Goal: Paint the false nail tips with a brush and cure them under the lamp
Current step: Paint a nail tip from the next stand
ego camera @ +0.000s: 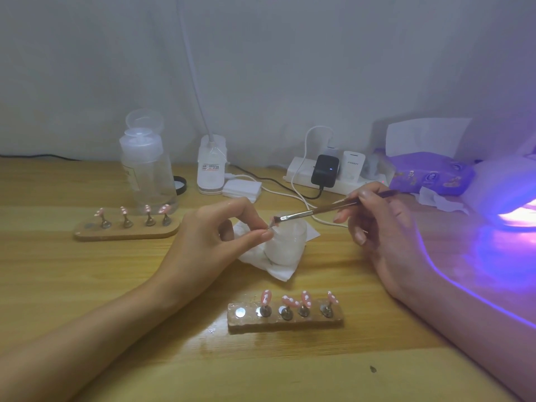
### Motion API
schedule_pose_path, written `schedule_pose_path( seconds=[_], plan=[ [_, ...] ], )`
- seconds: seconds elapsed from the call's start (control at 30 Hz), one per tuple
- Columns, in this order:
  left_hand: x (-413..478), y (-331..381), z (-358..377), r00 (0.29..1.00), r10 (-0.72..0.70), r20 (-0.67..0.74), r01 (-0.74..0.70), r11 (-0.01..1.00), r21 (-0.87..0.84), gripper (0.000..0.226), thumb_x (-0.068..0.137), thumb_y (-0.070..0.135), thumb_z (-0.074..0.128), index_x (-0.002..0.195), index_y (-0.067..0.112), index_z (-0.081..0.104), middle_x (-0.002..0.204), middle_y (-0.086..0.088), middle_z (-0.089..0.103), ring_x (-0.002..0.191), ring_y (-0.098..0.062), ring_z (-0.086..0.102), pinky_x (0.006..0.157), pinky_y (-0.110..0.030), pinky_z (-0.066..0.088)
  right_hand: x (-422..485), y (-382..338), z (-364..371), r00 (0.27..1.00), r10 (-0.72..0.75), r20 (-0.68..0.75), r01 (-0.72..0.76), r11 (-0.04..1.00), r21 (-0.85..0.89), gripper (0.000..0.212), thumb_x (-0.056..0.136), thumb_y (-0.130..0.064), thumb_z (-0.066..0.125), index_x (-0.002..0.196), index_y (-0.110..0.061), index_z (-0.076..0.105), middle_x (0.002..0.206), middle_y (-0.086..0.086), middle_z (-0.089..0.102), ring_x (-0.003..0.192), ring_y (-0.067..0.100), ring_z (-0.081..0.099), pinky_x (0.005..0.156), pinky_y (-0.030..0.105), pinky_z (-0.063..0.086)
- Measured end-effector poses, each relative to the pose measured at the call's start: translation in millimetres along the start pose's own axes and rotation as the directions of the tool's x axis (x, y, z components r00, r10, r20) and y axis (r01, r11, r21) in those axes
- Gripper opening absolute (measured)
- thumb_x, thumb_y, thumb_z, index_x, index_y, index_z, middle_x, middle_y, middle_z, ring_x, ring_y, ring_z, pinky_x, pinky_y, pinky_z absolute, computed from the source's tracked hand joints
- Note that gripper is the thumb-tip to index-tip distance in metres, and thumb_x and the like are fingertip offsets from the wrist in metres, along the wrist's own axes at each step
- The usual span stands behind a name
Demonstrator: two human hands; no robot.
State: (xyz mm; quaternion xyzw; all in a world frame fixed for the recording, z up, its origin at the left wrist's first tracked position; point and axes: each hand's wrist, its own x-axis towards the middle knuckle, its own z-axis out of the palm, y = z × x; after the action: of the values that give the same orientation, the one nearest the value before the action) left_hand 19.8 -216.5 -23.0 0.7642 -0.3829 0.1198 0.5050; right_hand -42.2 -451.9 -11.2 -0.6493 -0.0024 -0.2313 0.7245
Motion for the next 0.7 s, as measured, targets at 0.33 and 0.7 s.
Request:
schedule_pose_path(
  seconds=[0.33,0.7],
  plan=[
    [-0.5,-2.2,0.1,1.0,0.0,-0.006,0.0,1.0,0.024,0.016,0.082,0.037,0.074,0.078,0.023,0.068,0.058,0.024,0.053,0.048,-0.005,0.039,0.051,-0.008,0.03,1.0,3.1,0.3,1.0,-0.006,-0.027,0.005,0.998,-0.059,0.027,0.101,-0.015,0.048,0.077,-0.02,0.058,0.063,0.008,0.067,0.041,0.011,0.038,0.041,0.018,0.027],
    [-1.1,-2.8,-0.1,0.999,0.036,-0.021,-0.033,0.995,0.094,0.01,0.085,0.027,0.073,0.08,0.026,0.064,0.087,0.007,0.062,0.053,-0.009,0.044,0.056,-0.012,0.033,15.7,-15.1,-13.0,0.972,-0.051,-0.228,0.071,0.994,0.079,0.035,0.097,-0.009,0.046,0.064,-0.019,0.053,0.051,0.0,0.052,0.044,0.01,0.048,0.038,0.017,0.03]
  ],
)
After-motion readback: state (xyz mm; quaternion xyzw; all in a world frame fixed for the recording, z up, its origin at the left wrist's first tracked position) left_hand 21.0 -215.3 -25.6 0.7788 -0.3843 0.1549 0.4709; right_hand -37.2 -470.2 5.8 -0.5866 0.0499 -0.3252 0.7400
